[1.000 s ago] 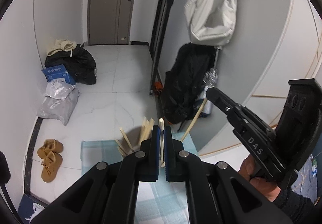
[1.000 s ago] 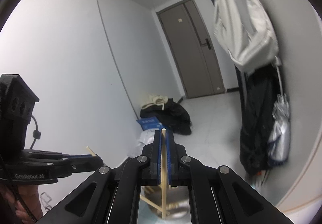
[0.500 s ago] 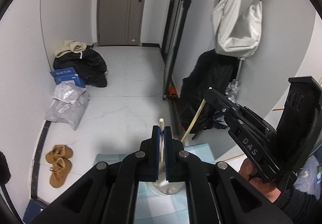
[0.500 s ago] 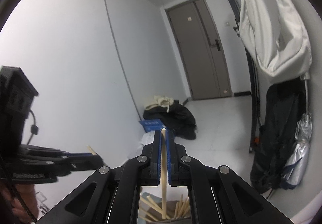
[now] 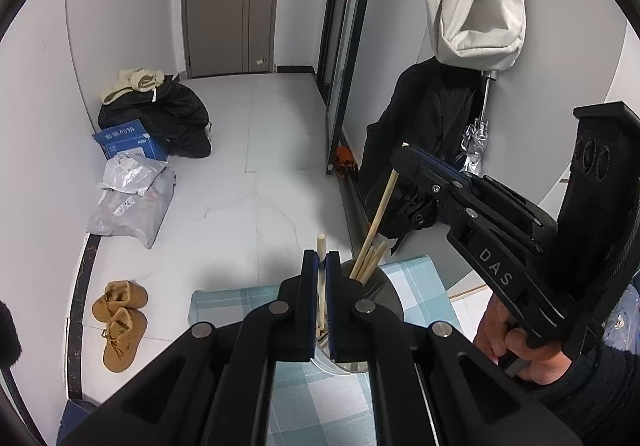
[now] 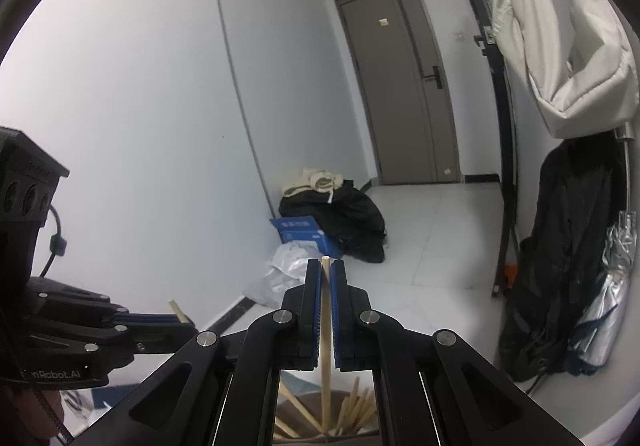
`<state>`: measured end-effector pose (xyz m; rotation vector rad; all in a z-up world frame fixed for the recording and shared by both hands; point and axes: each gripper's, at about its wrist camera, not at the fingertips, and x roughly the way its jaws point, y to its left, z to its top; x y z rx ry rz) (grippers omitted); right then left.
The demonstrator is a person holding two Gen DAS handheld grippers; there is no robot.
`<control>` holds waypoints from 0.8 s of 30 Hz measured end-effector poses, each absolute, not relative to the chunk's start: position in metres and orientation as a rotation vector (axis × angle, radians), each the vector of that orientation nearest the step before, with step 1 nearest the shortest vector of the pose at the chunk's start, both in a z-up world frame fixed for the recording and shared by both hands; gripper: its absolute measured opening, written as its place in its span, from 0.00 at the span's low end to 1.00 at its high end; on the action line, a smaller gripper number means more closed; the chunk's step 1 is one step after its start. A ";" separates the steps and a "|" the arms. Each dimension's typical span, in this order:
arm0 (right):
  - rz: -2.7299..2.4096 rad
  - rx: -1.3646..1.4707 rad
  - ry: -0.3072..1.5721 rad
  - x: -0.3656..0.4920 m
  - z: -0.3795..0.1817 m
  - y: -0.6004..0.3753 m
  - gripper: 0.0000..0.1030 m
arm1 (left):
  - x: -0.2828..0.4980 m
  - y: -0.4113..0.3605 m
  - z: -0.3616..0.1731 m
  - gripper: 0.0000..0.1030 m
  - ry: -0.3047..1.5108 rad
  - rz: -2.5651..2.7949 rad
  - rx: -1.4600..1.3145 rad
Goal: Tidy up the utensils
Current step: 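Raise both chopsticks above the holder and lower them into the opening, then open the left gripper and right gripper to release the chopsticks in the holder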
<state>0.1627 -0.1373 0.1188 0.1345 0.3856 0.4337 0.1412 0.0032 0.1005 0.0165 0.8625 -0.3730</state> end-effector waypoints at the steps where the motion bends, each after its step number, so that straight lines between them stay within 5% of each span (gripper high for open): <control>1: 0.434 0.123 0.386 0.162 0.117 -0.137 0.04 | 0.141 0.003 0.099 0.00 0.866 -0.374 0.010; 21: 0.507 0.088 0.584 0.137 0.059 -0.129 0.07 | 0.132 0.001 0.060 0.01 0.902 -0.367 -0.112; 24: 0.494 0.130 0.575 0.127 0.061 -0.138 0.07 | 0.124 0.002 0.061 0.12 0.881 -0.358 -0.116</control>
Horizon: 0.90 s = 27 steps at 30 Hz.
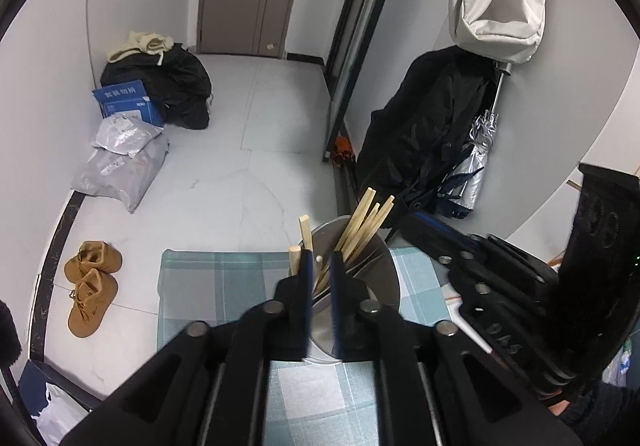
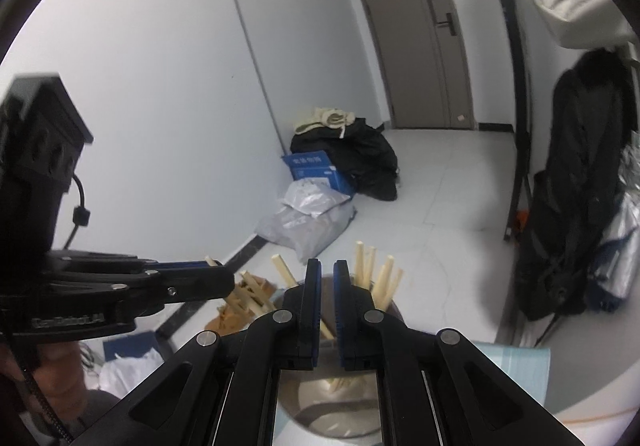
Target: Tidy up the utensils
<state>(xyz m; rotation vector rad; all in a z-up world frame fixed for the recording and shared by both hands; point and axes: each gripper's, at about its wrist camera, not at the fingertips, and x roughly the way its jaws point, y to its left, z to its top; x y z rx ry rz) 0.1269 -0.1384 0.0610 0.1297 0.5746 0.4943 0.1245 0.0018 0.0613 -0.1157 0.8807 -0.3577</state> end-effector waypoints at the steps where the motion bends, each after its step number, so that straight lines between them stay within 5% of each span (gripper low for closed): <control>1: 0.486 0.141 0.570 0.124 0.062 -0.143 0.07 | 0.122 0.002 0.061 0.22 0.881 -0.364 -0.121; 4: 0.466 0.180 0.576 0.111 0.064 -0.156 0.09 | 0.111 0.003 0.065 0.46 0.831 -0.361 -0.144; 10: 0.428 0.212 0.580 0.082 0.072 -0.174 0.13 | 0.088 0.001 0.081 0.61 0.742 -0.299 -0.159; 16: 0.379 0.211 0.514 0.046 0.091 -0.183 0.42 | 0.058 0.000 0.094 0.80 0.647 -0.209 -0.139; 27: 0.321 0.199 0.389 -0.010 0.101 -0.189 0.79 | 0.014 0.013 0.094 0.97 0.511 -0.087 -0.143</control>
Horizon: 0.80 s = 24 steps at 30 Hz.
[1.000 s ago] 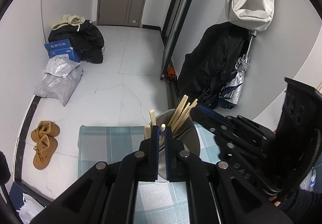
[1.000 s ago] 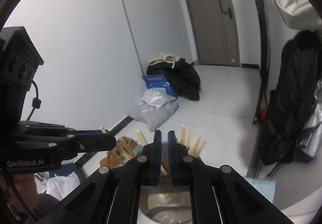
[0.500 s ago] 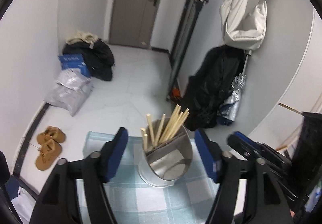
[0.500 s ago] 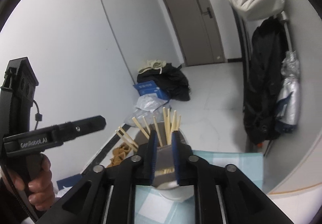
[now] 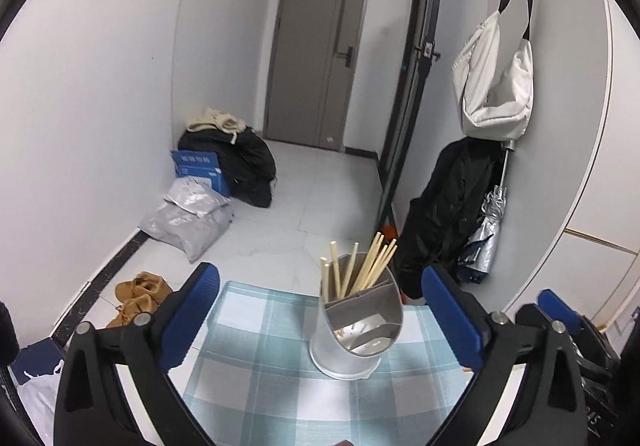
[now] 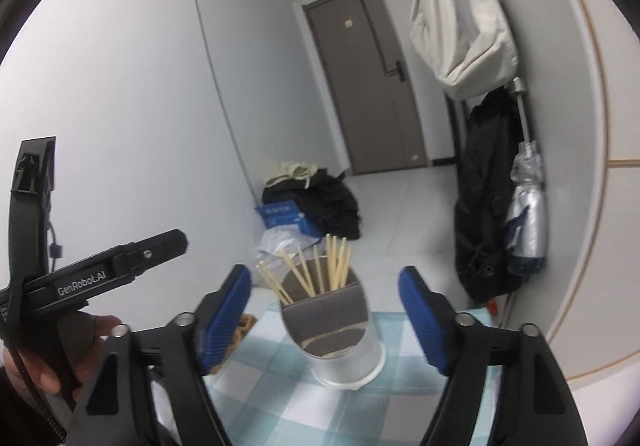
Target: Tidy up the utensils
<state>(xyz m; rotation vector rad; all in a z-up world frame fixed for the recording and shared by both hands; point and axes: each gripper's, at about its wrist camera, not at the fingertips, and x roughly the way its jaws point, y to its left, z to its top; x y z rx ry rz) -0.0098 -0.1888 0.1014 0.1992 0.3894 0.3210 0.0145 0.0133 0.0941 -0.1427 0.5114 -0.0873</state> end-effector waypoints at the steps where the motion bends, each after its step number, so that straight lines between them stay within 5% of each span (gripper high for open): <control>1: 0.317 0.189 0.374 -0.014 0.100 -0.188 0.81 | 0.012 0.013 0.093 0.98 0.508 -0.088 -0.140; 10: 0.302 0.152 0.297 -0.042 0.079 -0.185 0.97 | -0.012 0.016 0.071 0.98 0.441 -0.059 -0.100; 24: 0.271 0.086 0.248 -0.075 0.044 -0.168 0.99 | -0.028 0.025 0.034 0.98 0.432 -0.008 -0.098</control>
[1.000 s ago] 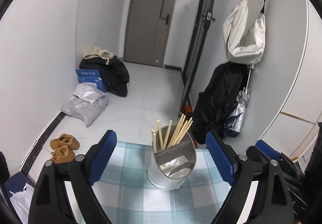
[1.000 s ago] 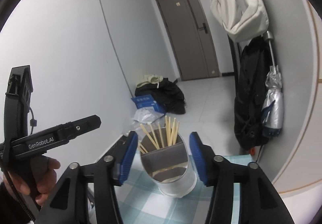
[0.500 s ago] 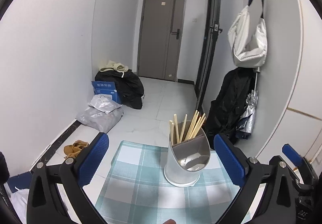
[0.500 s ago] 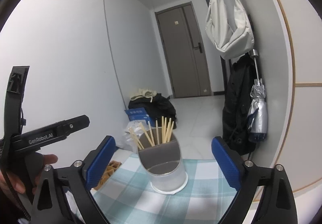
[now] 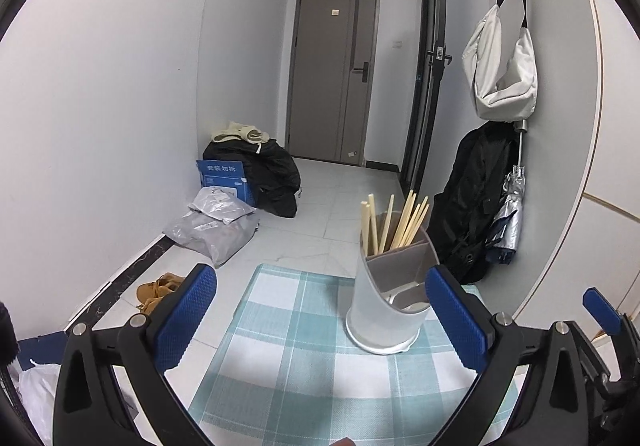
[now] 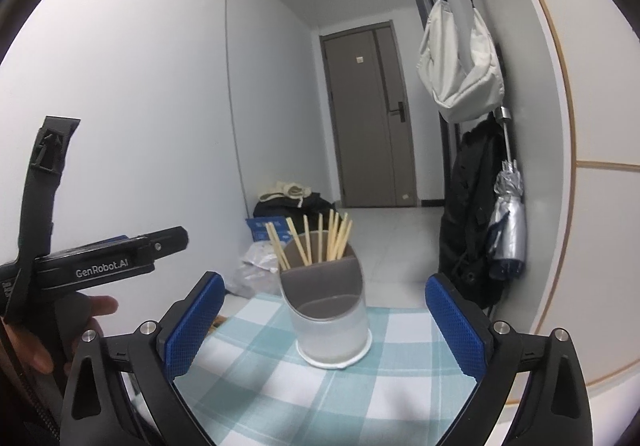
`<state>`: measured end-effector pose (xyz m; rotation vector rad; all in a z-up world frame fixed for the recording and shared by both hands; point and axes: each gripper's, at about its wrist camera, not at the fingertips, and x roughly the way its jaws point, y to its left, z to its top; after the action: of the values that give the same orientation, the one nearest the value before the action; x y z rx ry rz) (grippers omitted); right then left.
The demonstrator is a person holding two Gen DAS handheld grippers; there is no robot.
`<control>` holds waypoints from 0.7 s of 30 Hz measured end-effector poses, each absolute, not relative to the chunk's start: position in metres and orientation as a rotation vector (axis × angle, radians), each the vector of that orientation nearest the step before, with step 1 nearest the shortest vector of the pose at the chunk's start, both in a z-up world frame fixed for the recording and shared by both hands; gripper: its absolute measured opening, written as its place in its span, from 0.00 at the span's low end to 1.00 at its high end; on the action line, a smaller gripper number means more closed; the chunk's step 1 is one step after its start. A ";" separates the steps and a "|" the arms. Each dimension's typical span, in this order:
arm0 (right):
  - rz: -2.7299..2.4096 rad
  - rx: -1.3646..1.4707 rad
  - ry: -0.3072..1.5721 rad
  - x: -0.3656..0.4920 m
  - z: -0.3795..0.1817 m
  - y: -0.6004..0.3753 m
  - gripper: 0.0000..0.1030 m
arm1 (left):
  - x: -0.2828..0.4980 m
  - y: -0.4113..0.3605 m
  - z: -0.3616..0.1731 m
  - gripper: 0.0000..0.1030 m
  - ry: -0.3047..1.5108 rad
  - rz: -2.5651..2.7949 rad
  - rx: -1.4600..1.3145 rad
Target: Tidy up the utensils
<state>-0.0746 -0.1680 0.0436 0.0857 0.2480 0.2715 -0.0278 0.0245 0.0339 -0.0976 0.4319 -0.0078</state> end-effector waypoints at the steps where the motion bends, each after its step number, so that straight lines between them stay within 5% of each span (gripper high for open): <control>1: 0.269 0.089 0.251 -0.074 0.041 -0.169 0.99 | -0.028 0.024 0.031 0.98 0.432 0.000 -0.096; 21: 0.222 0.114 0.338 -0.074 -0.001 -0.182 0.99 | -0.029 0.016 -0.013 0.98 0.485 -0.023 -0.063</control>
<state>-0.0740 -0.1817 -0.0014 0.1144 0.3375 0.2217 -0.0295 0.0162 -0.0132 -0.0634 0.4850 -0.0230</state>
